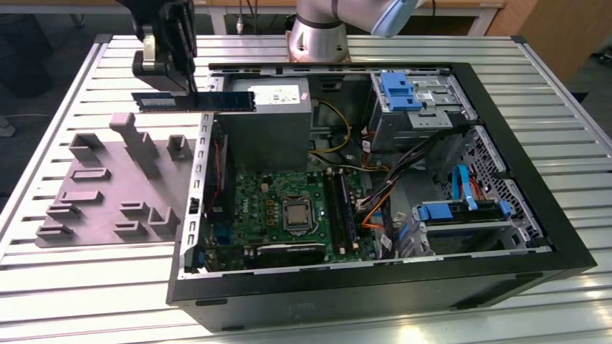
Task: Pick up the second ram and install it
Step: 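Pick up the second ram and move it above second insertion slot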
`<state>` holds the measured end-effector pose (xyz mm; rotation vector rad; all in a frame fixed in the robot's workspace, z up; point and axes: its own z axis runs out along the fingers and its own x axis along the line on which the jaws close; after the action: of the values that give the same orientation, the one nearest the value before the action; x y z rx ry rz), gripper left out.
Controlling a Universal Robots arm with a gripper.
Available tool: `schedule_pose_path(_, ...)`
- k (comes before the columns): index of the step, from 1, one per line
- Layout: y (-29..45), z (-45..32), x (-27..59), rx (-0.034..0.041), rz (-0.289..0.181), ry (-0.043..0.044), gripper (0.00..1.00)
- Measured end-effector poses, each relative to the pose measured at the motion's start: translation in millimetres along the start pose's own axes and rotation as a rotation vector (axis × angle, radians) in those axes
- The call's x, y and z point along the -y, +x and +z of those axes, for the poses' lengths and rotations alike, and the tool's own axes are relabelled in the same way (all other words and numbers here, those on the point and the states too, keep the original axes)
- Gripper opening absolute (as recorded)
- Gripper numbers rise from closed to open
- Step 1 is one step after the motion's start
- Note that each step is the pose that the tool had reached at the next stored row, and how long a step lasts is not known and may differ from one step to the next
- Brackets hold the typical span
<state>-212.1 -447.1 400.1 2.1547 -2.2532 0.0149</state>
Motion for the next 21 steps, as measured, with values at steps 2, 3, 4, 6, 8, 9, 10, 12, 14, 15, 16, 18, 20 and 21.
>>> schedule_pose_path(2,-0.1,0.0,2.5,0.0,0.0,0.0,0.14)
schedule_pose_path(3,-0.2,-0.1,3.8,0.0,0.0,0.0,0.14)
schedule_pose_path(4,-0.2,-0.1,5.1,-0.0001,0.0,0.0,0.14)
schedule_pose_path(6,-0.4,-0.1,8.1,-0.0001,0.0,0.0,0.14)
schedule_pose_path(8,-0.5,-0.1,11.5,0.0,0.0,-0.0001,0.14)
schedule_pose_path(9,-0.6,-0.2,13.4,0.0,0.0,0.0,0.14)
schedule_pose_path(10,-0.7,-0.2,15.2,0.0,0.0,-0.0001,0.14)
schedule_pose_path(12,-0.9,-0.2,19.1,0.0,0.0,-0.0001,0.14)
schedule_pose_path(14,-1.0,-0.2,23.0,0.0,0.0,-0.0001,0.14)
schedule_pose_path(15,-1.1,-0.3,24.9,0.0,0.0,-0.0001,0.14)
schedule_pose_path(16,-1.2,-0.3,26.9,0.0,0.0,-0.0002,0.14)
schedule_pose_path(18,-1.4,-0.3,31.0,0.0,0.0,-0.0003,0.14)
schedule_pose_path(20,-1.6,-0.4,35.1,-0.0001,0.0,-0.0004,0.14)
schedule_pose_path(21,-1.7,-0.4,37.2,-0.0001,0.0,-0.0004,0.14)
